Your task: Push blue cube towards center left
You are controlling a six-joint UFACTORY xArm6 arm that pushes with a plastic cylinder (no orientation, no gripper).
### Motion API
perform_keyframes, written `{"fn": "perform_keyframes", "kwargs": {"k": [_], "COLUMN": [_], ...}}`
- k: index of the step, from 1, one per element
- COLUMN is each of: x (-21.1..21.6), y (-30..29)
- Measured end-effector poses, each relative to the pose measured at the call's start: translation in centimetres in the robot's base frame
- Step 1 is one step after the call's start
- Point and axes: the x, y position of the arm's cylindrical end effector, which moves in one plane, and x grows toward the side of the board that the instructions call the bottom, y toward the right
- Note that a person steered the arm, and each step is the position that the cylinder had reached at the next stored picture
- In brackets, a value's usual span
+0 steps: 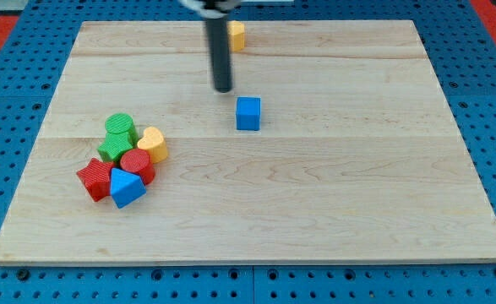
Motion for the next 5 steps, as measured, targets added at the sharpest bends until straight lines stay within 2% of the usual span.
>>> {"fn": "perform_keyframes", "kwargs": {"k": [1, 2, 3, 5], "x": [-0.8, 3.4, 6.8, 6.8], "y": [9.1, 12.4, 10.7, 0.5]}}
